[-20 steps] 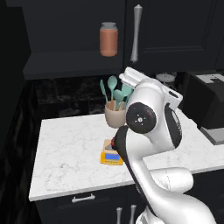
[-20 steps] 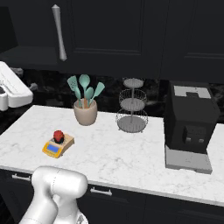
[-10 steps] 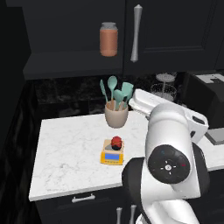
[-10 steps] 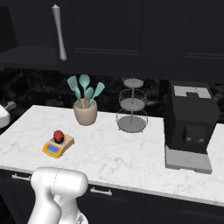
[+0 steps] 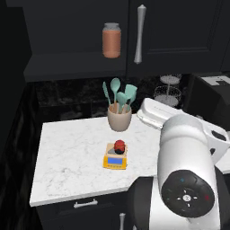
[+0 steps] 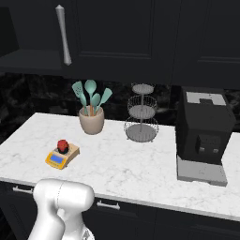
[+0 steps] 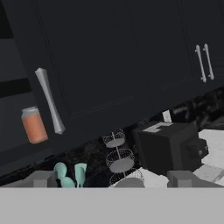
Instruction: Pick the jam and place it on the digital scale for weighing, and close the cabinet.
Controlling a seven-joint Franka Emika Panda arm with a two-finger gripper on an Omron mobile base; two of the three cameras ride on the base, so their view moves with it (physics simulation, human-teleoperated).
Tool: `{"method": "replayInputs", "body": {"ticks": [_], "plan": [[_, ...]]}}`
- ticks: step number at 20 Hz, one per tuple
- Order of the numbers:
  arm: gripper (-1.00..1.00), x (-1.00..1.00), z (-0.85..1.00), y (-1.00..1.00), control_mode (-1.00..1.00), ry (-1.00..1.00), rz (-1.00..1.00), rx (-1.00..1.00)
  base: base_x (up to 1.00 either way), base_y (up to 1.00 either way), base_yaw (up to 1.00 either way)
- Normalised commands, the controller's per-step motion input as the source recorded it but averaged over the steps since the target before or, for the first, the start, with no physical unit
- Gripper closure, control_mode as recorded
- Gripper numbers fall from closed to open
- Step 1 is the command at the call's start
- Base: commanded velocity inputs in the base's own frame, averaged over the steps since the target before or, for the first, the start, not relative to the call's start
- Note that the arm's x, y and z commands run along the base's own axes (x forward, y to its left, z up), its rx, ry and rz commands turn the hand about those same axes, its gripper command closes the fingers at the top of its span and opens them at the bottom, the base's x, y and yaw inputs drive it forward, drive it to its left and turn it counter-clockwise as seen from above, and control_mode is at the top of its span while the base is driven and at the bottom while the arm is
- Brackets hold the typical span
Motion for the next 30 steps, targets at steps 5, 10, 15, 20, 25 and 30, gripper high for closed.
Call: {"method": "replayInputs", "body": {"ticks": [5,10,15,20,25,30], "plan": [[-1.00,-0.51,0.00,-0.03,-1.00,-0.01,0.00,0.00,0.00,0.00,0.00],[-1.00,-0.52,0.00,0.01,-1.00,-0.05,0.00,0.00,0.00,0.00,0.00],[-1.00,-0.02,0.00,0.00,-1.00,-0.03,0.00,0.00,0.00,0.00,0.00],[-1.00,-0.29,-0.02,0.37,-1.00,0.00,0.00,-0.03,0.00,0.00,0.00],[-1.00,-0.53,-0.08,0.96,-1.00,0.00,0.01,-0.11,0.00,0.00,0.00],[-1.00,-0.20,-0.01,0.83,-1.00,0.00,0.00,-0.12,0.00,0.00,0.00]]}}
